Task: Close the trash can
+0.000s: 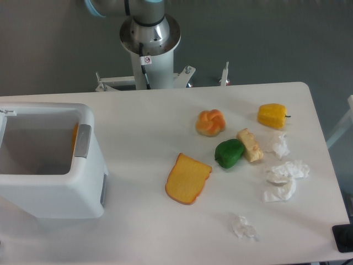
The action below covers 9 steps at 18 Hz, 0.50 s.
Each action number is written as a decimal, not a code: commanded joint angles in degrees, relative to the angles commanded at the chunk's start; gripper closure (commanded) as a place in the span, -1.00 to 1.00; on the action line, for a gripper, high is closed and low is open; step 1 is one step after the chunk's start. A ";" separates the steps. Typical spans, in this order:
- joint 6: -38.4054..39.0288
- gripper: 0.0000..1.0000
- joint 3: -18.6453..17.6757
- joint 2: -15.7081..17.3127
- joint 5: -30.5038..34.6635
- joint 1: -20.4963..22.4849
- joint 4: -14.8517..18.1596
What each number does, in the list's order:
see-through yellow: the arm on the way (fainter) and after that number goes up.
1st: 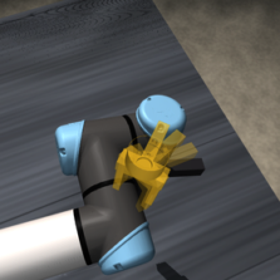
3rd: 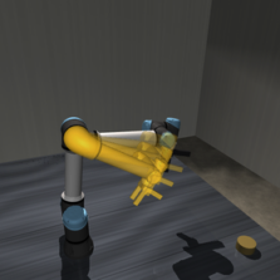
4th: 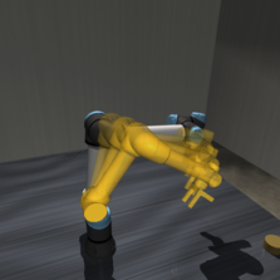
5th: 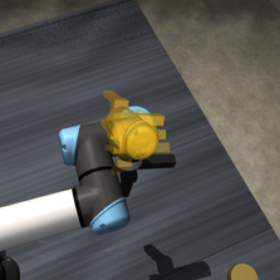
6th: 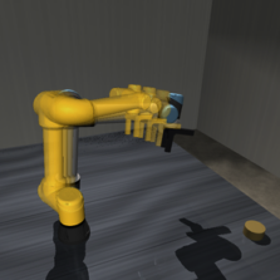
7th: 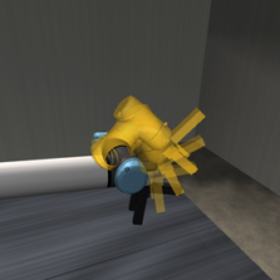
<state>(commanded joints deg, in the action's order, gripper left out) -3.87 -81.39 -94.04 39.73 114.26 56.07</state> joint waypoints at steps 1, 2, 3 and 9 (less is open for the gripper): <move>0.00 -1.00 0.09 0.00 0.00 -0.26 0.00; 0.00 -1.00 0.17 0.09 -0.17 -0.44 0.00; 0.09 -1.00 0.61 0.09 -0.44 -0.70 0.00; 0.09 -1.00 0.97 0.35 -0.70 -2.20 0.00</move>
<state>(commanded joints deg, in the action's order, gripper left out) -3.78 -80.42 -93.69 39.02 112.06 56.07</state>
